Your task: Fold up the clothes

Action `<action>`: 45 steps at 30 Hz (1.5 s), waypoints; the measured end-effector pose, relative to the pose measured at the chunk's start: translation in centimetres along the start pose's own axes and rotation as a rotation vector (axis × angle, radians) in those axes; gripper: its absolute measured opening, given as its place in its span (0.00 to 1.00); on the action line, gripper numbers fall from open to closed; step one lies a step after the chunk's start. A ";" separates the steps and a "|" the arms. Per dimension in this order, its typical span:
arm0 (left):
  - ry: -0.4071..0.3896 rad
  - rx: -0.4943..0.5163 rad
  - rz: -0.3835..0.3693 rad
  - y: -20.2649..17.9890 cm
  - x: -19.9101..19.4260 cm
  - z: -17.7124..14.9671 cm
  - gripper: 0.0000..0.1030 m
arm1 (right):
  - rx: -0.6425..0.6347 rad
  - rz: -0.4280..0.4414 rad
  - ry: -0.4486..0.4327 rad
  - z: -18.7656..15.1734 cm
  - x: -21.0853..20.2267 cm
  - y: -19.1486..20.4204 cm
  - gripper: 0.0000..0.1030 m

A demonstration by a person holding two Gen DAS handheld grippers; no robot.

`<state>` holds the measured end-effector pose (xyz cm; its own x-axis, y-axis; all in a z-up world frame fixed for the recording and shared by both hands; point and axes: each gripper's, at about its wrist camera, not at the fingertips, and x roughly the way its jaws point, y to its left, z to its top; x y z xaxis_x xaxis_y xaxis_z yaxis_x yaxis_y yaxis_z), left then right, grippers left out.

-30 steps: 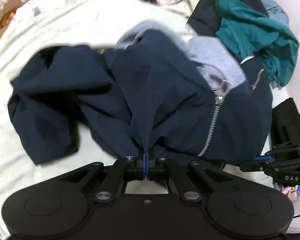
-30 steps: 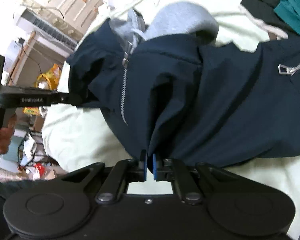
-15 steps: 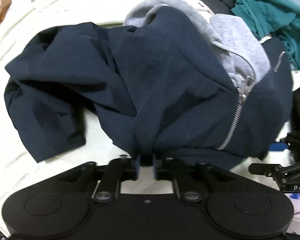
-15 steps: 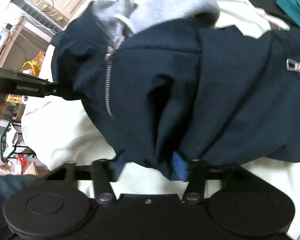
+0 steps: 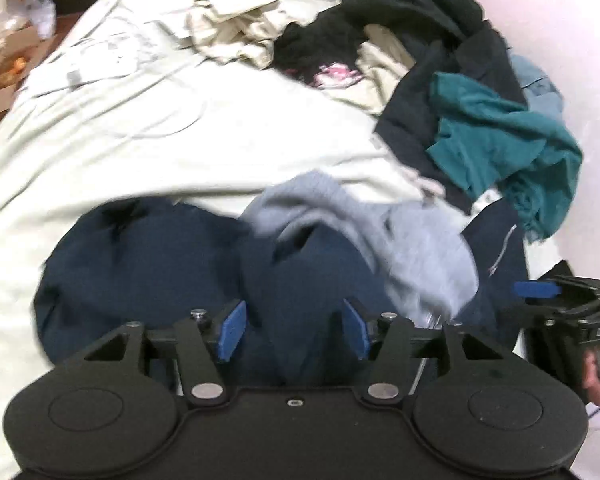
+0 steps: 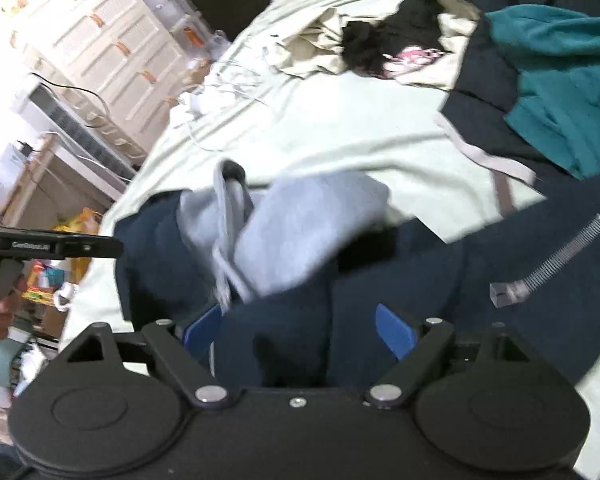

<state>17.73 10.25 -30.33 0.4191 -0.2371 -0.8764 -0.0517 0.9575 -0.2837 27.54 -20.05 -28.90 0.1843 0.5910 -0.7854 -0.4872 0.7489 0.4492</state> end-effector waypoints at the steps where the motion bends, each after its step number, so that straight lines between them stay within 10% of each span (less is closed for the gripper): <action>1: 0.016 0.027 0.011 -0.2 0.8 0.0 0.59 | 0.011 0.013 0.030 0.5 1.0 -0.3 0.83; 12: 0.090 0.173 -0.023 -1.7 5.8 1.5 0.64 | 0.072 0.033 0.108 2.8 5.8 -2.7 0.76; 23: 0.152 0.059 -0.069 -0.5 8.7 2.9 0.63 | 0.103 0.026 0.109 1.1 7.4 -3.3 0.24; 32: 0.066 0.107 -0.090 -2.4 6.4 3.3 0.40 | 0.076 0.043 -0.005 2.0 3.9 -0.5 0.10; 45: -0.196 0.123 -0.159 -4.6 -6.3 6.3 0.34 | 0.067 0.075 -0.304 6.0 -7.0 4.3 0.07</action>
<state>21.06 8.39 -21.03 0.5810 -0.3612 -0.7294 0.1340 0.9264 -0.3520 29.24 -19.16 -18.86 0.4016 0.7001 -0.5905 -0.4534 0.7121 0.5360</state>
